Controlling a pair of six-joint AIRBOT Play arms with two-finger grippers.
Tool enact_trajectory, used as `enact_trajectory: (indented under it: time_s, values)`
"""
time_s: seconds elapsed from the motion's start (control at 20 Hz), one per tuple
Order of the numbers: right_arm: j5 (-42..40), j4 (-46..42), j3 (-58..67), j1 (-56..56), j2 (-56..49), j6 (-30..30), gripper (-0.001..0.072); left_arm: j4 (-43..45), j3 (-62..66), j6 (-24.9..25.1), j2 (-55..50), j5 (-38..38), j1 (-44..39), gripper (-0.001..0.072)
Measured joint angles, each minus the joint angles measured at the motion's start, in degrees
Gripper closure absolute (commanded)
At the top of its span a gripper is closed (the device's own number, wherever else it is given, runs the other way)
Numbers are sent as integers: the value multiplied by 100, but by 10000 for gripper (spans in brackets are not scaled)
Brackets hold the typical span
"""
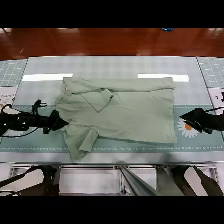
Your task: Fold the shirts.
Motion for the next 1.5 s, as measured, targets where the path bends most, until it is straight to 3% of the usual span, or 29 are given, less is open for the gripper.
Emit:
enact_trajectory:
  time_s: [0.35, 0.95, 1.5]
  values:
    - [7, -391, -221, -293, 173, 595, 301, -92, 181, 15, -24, 79, -396, 689]
    - [387, -1613, -994, 103, -28, 1054, 301, -352, 260, 151, -24, 459, -437, 689]
    - [-197, -1047, -1163, 114, -70, 885, 301, -361, 260, 164, -24, 540, -442, 689]
